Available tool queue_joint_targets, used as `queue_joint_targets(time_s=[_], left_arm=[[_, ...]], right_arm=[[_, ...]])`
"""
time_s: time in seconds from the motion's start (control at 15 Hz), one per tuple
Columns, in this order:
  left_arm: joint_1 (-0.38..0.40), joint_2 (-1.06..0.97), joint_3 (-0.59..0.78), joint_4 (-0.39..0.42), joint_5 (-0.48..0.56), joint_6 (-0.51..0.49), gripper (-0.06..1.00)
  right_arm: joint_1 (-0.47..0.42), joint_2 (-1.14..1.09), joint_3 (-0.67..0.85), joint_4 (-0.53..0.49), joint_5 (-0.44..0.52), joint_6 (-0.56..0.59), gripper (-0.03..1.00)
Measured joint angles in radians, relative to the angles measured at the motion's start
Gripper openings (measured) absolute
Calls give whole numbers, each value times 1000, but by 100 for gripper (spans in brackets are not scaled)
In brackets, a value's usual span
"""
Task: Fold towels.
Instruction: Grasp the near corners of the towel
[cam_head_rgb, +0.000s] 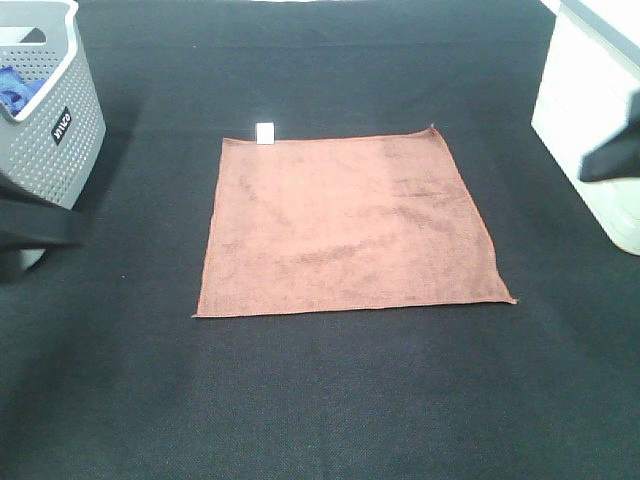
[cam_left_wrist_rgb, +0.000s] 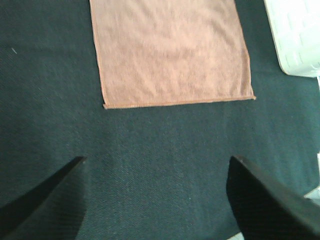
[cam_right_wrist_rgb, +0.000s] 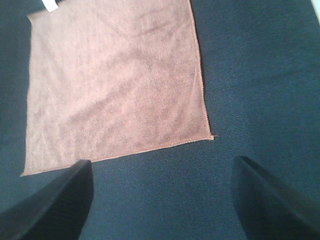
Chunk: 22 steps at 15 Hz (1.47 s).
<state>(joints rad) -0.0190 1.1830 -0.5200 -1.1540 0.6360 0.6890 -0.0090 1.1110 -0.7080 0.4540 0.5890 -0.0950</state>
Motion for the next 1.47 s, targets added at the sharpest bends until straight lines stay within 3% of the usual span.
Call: queue_joint_targets(time_s=[0.07, 0.13, 0.33, 0.67, 0.93, 1.2, 1.47], left_arm=[[0, 126, -10, -94, 26, 89, 72], [0, 199, -26, -136, 47, 126, 72], [-2, 385, -117, -194, 86, 186, 72], [-2, 579, -226, -194, 90, 192, 72], [-2, 699, -309, -194, 90, 214, 72], [-5, 789, -352, -195, 87, 240, 72], [-77, 849, -422, -195, 47, 243, 72]], right_arm=[[0, 96, -66, 3, 48, -27, 72], [0, 156, -98, 4, 76, -48, 72], [0, 323, -162, 11, 113, -98, 72], [-2, 560, -234, 21, 130, -184, 72], [-2, 757, -328, 138, 161, -315, 72], [-2, 854, -386, 157, 162, -349, 72], [-2, 897, -429, 184, 172, -400, 72]])
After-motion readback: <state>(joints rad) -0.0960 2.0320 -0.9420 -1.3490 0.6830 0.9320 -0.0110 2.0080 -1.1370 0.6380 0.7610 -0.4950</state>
